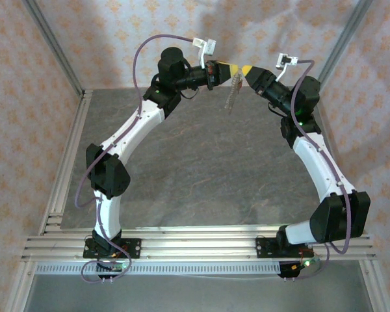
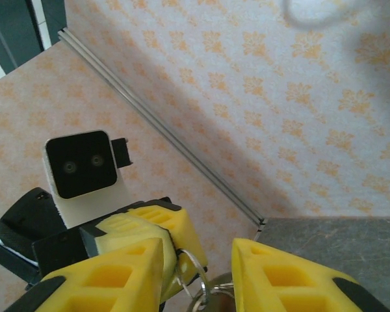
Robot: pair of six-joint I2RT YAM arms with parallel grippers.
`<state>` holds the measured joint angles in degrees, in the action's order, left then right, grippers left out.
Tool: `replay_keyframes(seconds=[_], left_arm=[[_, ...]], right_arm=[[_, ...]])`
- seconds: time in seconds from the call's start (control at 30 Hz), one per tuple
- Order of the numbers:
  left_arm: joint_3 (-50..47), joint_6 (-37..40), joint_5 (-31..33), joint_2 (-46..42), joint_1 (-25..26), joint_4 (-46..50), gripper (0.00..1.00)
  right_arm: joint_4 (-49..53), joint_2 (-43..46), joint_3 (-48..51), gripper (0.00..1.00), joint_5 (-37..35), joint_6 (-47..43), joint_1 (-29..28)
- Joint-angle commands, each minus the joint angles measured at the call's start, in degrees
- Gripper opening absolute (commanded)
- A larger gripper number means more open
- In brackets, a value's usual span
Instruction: Put the keys on the keyring
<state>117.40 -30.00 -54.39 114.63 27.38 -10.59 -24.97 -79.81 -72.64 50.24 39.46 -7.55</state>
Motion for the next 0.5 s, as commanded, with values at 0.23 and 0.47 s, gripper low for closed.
replay_keyframes(seconds=[0.23,0.47], left_arm=[[2.03,-0.24,-1.35,-3.18,0.31,-3.39,0.0],[2.38,-0.25,-1.34,-2.86,0.45,-3.19,0.0]], right_arm=[[-4.29,-2.06,-1.77,0.32,3.2,1.19,-0.71],[-4.41,-2.33,-1.62,0.11,3.66,1.07,-1.12]])
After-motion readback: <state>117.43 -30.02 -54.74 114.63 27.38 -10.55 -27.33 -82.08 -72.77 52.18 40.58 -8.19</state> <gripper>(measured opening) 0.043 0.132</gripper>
